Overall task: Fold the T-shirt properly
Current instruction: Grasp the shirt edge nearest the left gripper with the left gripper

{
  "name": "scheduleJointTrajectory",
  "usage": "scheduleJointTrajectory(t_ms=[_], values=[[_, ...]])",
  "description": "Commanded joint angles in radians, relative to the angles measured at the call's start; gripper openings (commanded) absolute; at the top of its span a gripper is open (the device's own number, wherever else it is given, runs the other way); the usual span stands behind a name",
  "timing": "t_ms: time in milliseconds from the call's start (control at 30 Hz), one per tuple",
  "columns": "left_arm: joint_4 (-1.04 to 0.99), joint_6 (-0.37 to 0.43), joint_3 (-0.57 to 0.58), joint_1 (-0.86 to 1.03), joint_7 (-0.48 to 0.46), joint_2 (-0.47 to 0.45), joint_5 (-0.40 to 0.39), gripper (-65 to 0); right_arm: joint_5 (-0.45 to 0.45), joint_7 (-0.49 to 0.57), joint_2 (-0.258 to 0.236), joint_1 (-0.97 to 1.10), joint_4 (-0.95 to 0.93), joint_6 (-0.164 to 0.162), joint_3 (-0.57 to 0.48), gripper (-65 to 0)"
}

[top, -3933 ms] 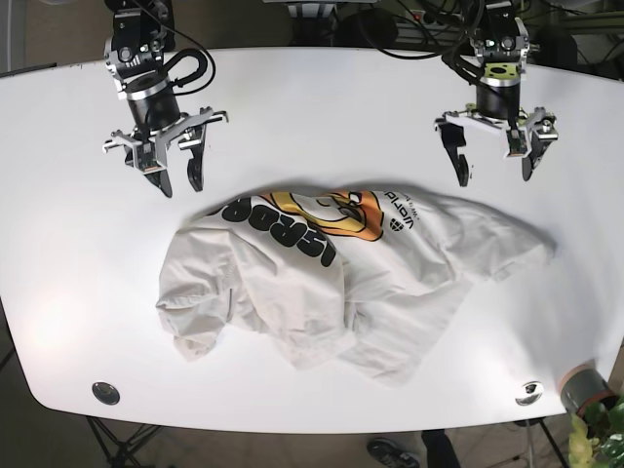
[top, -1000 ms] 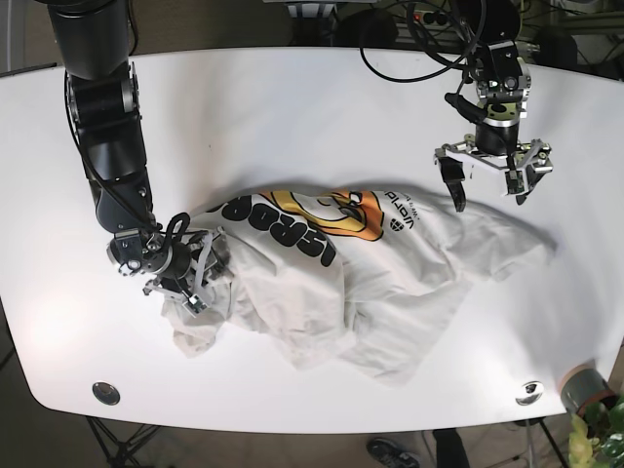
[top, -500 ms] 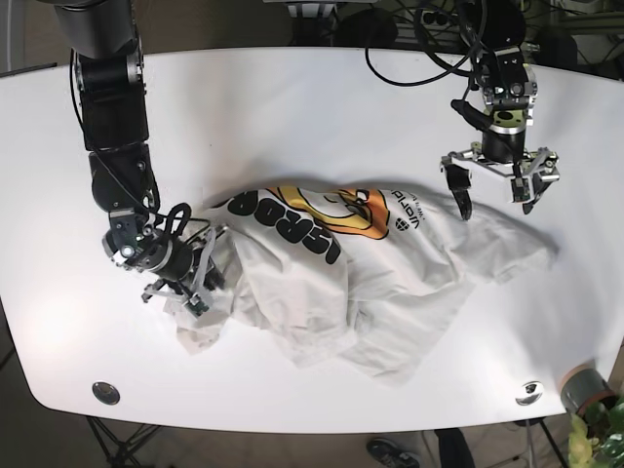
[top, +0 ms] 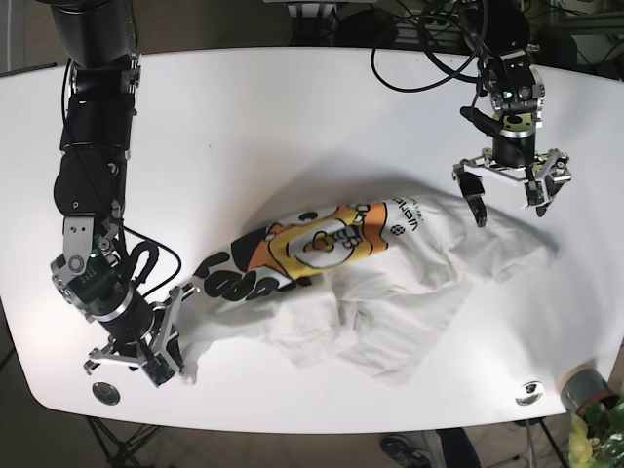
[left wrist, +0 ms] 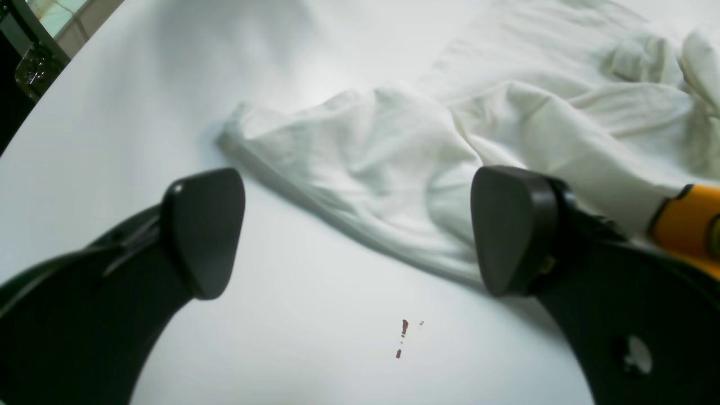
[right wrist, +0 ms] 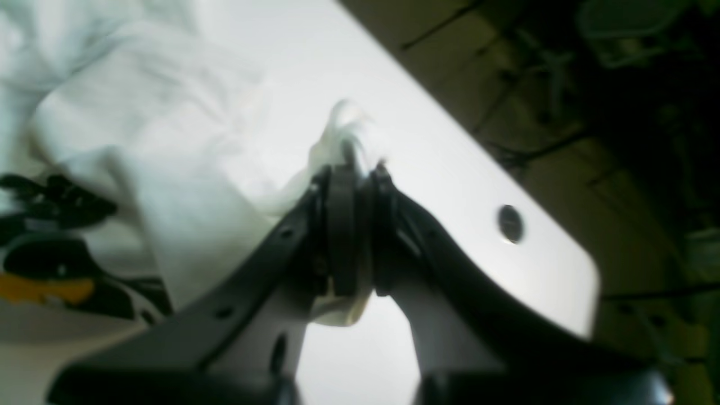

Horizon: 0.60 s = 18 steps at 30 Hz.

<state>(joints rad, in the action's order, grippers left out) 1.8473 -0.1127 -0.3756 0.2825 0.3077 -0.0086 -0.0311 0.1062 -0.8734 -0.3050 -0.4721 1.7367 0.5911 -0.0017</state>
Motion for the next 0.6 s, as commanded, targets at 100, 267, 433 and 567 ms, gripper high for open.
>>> scheduleJointTrajectory(t_ms=[100,267,433,567], values=[[0.016,0.003,-0.003,-0.019,-0.026,-0.004,-0.005,-6.0,0.005,-0.011,-0.013,-0.073,0.130,-0.007,0.006,-62.9],[0.016,0.003,-0.003,-0.039,-0.025,-0.011,-0.003,-6.0,0.005,-0.011,-0.015,-0.121,0.177,-0.007,0.010,-62.9],[-0.004,0.001,0.007,-0.039,-0.025,-0.015,-0.002,-6.0,0.005,-0.011,-0.050,-0.196,0.188,-0.007,0.009,-62.9],[-0.067,0.000,0.007,-0.085,-0.025,-0.050,0.000,-6.0,0.005,-0.011,-0.061,-0.242,0.187,-0.007,0.009,-62.9]])
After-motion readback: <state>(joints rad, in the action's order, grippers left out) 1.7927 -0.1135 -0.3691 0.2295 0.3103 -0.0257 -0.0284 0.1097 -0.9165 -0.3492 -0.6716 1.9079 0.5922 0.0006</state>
